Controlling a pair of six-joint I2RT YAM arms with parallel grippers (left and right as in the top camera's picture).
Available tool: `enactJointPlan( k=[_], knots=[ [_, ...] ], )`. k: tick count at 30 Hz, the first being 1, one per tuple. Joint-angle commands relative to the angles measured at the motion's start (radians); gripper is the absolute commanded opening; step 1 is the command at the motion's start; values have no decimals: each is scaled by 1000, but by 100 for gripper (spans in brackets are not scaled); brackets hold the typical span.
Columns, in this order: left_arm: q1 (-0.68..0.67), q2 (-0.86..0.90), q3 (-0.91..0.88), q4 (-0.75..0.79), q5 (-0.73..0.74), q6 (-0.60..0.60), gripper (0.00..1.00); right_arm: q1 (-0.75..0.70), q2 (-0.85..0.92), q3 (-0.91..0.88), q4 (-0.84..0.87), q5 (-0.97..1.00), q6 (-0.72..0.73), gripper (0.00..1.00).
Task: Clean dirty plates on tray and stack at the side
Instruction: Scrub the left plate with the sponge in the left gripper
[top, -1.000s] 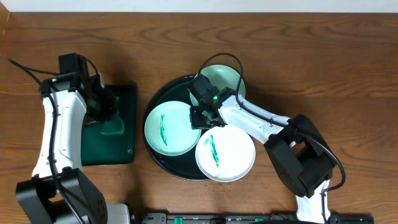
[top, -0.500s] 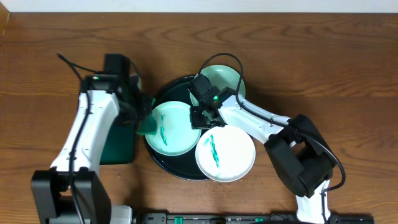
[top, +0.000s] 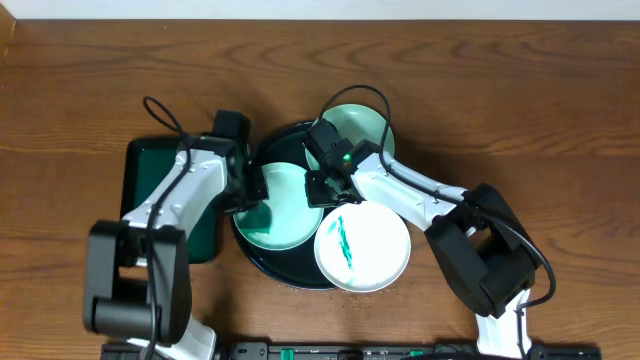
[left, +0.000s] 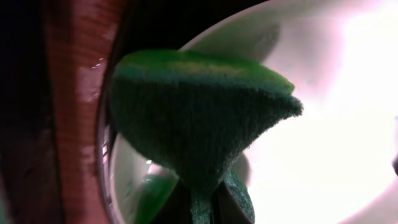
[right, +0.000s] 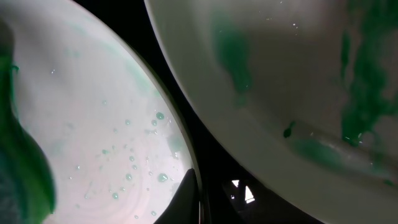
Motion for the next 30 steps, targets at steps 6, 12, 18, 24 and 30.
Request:
enactJointPlan(
  k=[6, 12, 18, 24, 30],
  knots=[
    [-26, 89, -13, 16, 354, 205, 7, -3, 22, 14, 2, -21, -11, 1],
    [-25, 89, -13, 58, 424, 269, 7, -3, 22, 15, 3, -21, -11, 1],
    [-7, 89, -3, 21, -132, -11, 7, -3, 22, 14, 2, -21, -11, 1],
    [-6, 89, 74, -114, -418, -80, 7, -3, 22, 15, 4, -21, -11, 1],
    [-10, 89, 84, -72, -130, 54, 7, -3, 22, 14, 3, -20, -11, 1]
  ],
)
